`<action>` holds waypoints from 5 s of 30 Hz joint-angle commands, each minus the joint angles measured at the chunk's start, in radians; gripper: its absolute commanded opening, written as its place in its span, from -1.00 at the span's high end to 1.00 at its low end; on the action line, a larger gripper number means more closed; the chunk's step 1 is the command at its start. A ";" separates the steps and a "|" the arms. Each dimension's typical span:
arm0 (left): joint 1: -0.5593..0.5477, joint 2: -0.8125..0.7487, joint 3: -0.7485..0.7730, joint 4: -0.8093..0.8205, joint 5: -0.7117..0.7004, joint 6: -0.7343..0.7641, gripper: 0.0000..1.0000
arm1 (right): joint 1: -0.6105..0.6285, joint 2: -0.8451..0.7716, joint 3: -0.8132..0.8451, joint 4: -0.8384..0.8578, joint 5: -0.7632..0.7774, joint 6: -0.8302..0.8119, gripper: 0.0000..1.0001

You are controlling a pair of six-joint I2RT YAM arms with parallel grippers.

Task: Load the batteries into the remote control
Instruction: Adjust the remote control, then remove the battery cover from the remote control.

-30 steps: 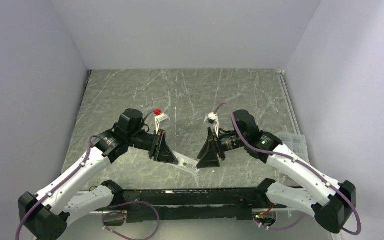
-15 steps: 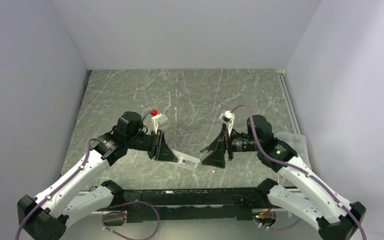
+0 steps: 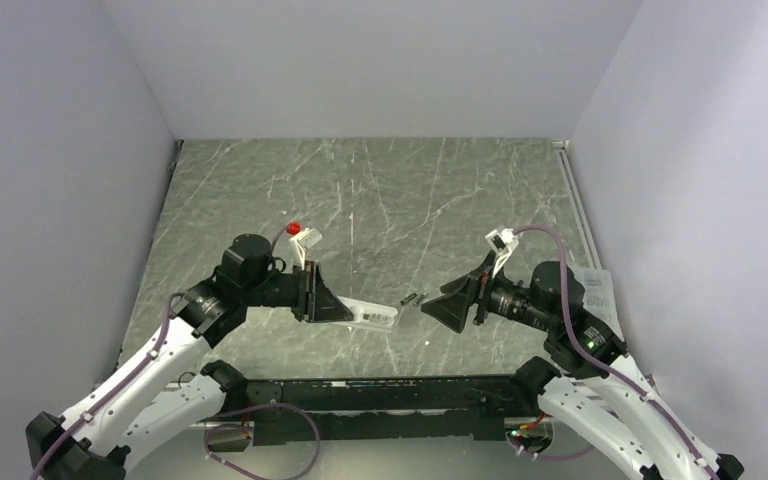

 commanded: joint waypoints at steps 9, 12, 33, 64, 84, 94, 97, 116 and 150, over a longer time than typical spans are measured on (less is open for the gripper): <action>-0.001 -0.124 -0.069 0.133 -0.116 -0.174 1.00 | 0.001 0.022 -0.103 0.255 -0.242 0.299 -0.63; -0.001 -0.148 -0.095 0.168 -0.123 -0.212 1.00 | 0.002 0.028 -0.138 0.352 -0.266 0.370 -0.89; -0.001 -0.217 -0.188 0.345 -0.127 -0.412 1.00 | 0.169 0.155 -0.104 0.510 -0.139 0.403 -0.95; 0.000 -0.205 -0.187 0.409 -0.090 -0.453 1.00 | 0.250 0.163 -0.026 0.413 0.034 0.301 -0.83; -0.001 -0.197 -0.202 0.456 -0.070 -0.475 1.00 | 0.289 0.177 -0.012 0.352 0.109 0.275 -0.81; -0.001 -0.198 -0.204 0.471 -0.070 -0.484 1.00 | 0.315 0.187 -0.013 0.348 0.134 0.270 -0.80; -0.001 -0.196 -0.205 0.472 -0.067 -0.484 1.00 | 0.320 0.192 -0.015 0.356 0.138 0.268 -0.80; -0.001 -0.187 -0.224 0.511 -0.053 -0.505 1.00 | 0.332 0.223 -0.036 0.501 0.081 0.320 -0.80; -0.001 -0.154 -0.209 0.428 -0.085 -0.457 1.00 | 0.342 0.193 -0.015 0.496 0.087 0.318 -0.80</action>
